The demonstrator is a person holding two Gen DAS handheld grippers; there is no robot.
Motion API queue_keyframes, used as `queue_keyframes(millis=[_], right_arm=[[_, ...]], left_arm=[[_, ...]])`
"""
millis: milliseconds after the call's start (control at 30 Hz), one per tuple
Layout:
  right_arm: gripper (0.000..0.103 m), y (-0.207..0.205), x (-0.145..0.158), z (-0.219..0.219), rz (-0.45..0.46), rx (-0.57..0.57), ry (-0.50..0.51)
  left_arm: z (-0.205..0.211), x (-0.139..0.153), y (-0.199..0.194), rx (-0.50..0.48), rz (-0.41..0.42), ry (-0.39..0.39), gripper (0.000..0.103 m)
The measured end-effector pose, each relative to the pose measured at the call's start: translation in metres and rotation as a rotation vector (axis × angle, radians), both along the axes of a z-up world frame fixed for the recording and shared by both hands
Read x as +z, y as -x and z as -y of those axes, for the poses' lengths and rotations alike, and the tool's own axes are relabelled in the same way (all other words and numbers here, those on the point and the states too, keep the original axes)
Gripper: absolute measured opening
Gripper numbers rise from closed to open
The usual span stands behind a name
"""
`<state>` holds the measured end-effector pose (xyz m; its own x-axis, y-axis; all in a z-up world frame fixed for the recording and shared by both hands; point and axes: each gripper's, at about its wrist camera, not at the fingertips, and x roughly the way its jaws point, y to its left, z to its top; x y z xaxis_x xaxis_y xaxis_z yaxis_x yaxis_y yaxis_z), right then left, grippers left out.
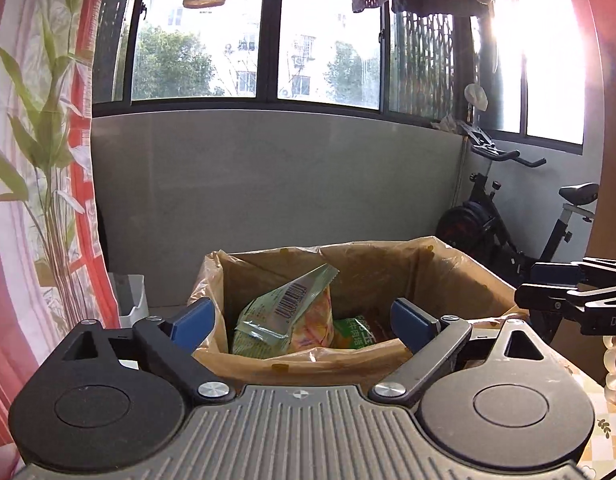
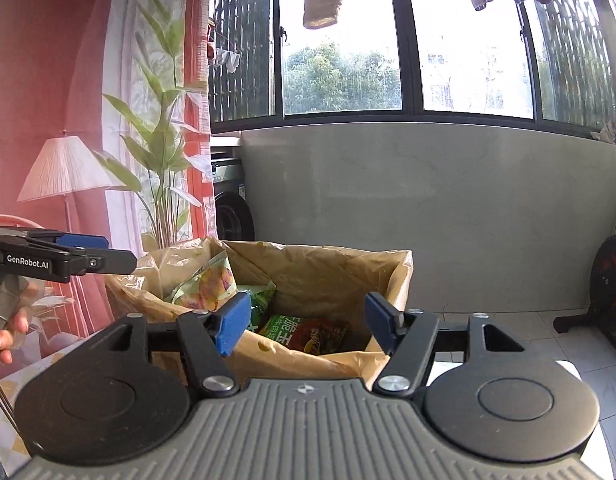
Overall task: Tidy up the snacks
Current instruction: 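Open the left gripper over the box while the right gripper opens to drop the green packet, then withdraw both grippers from the box back toward the remaining snacks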
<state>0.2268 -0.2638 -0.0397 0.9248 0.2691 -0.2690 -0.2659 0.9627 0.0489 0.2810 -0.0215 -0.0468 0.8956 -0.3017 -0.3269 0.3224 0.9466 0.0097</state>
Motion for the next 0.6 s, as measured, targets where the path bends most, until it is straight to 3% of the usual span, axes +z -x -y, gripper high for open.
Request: queue_keyframes(millis=[133, 367, 600], right_arm=[[0.08, 0.008, -0.006, 0.009, -0.019, -0.006, 0.013], [0.08, 0.012, -0.019, 0.027, -0.055, -0.071, 0.038], [0.08, 0.012, -0.044, 0.046, -0.095, -0.106, 0.061]], left_arm=[[-0.007, -0.006, 0.009, 0.051, -0.022, -0.03, 0.097], [-0.011, -0.027, 0.019, 0.086, -0.043, 0.042, 0.097], [-0.007, -0.049, 0.019, 0.062, -0.101, 0.022, 0.097]])
